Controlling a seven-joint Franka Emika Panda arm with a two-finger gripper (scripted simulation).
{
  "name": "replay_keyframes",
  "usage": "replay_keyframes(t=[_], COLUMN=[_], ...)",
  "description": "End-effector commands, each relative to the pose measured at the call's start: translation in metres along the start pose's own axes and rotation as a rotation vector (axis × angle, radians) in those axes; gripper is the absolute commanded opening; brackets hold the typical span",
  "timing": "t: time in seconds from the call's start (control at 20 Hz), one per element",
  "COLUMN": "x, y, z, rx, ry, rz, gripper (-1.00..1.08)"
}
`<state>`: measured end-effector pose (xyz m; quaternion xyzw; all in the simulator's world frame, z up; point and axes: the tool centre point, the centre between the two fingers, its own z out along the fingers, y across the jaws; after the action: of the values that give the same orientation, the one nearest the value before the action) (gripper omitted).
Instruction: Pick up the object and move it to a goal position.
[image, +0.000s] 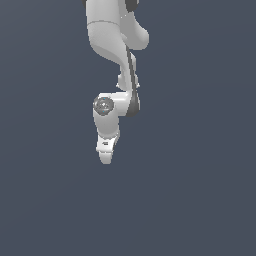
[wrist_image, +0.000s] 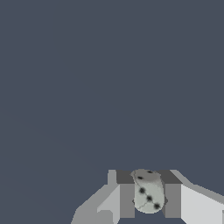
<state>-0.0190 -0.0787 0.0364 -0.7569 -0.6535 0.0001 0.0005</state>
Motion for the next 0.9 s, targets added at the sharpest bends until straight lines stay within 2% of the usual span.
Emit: replay_keyframes(t=[0.0, 0.5, 0.85], x=[-0.007, -0.043, -0.057], y=[0.009, 0.053, 0.073], z=[-0.014, -0.081, -0.108], rx=[-0.001, -0.001, -0.001], ry=[0.000, 0.001, 0.000], rz=[0.000, 0.000, 0.001], gripper=[-1.00, -1.00, -1.00])
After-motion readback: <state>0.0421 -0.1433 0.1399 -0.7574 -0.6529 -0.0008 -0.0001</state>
